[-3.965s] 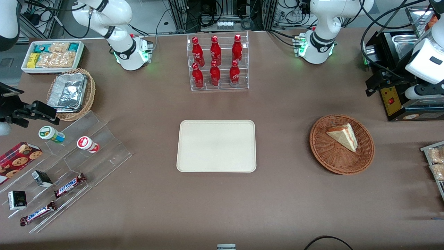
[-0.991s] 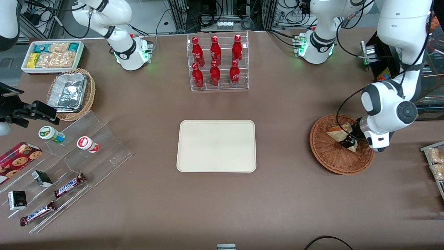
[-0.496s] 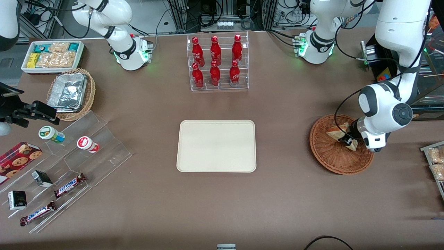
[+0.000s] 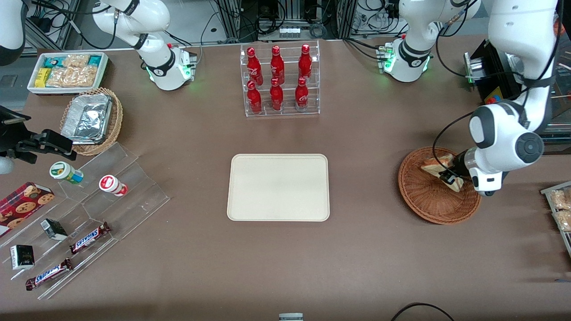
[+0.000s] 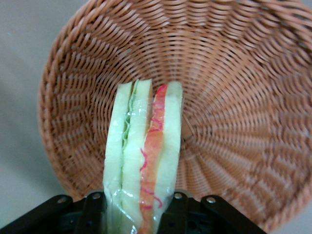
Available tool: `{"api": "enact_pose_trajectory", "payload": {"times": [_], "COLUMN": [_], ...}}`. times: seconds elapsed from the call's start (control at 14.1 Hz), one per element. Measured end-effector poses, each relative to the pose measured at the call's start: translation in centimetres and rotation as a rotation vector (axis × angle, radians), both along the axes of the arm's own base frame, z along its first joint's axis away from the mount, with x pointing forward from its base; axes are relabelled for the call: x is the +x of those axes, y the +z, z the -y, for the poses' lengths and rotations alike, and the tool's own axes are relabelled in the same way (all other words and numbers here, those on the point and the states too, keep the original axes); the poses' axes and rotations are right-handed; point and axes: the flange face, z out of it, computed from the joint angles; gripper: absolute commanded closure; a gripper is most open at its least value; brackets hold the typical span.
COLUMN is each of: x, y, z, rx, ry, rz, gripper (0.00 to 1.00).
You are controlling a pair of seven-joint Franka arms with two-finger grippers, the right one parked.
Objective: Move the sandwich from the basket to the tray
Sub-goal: 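Lift the sandwich and carry it over the cream tray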
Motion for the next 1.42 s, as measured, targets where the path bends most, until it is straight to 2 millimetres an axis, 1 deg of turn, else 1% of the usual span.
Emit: {"api": "enact_pose_trajectory", "payload": {"times": [0.07, 0.14, 0.21, 0.28, 0.35, 0.5, 0.57, 0.64, 0.71, 0.85, 1.2, 1.27, 1.42], "x": [0.7, 1.3, 1.8, 1.9, 1.8, 1.5, 1.5, 1.6, 1.7, 1.7, 0.1, -0.2, -0.4], "y": [1.8, 3.3, 4.3, 4.9, 5.1, 4.7, 4.3, 3.9, 3.4, 2.2, -2.0, -2.7, -3.4], "z": [1.7, 4.2, 7.3, 10.8, 14.4, 21.0, 23.6, 25.8, 27.5, 30.8, 39.5, 40.8, 42.3], "rx": [-0.001, -0.004, -0.007, -0.009, -0.01, -0.008, -0.007, -0.004, -0.003, 0.001, 0.003, -0.004, -0.023], "ry": [-0.055, -0.116, -0.179, -0.24, -0.301, -0.402, -0.442, -0.475, -0.502, -0.558, -0.69, -0.708, -0.732], "rz": [0.003, 0.017, 0.036, 0.051, 0.06, 0.067, 0.07, 0.073, 0.075, 0.075, 0.063, 0.066, 0.099], "gripper": [0.71, 0.71, 0.72, 0.73, 0.74, 0.74, 0.74, 0.74, 0.74, 0.79, 0.79, 0.78, 0.77]}}
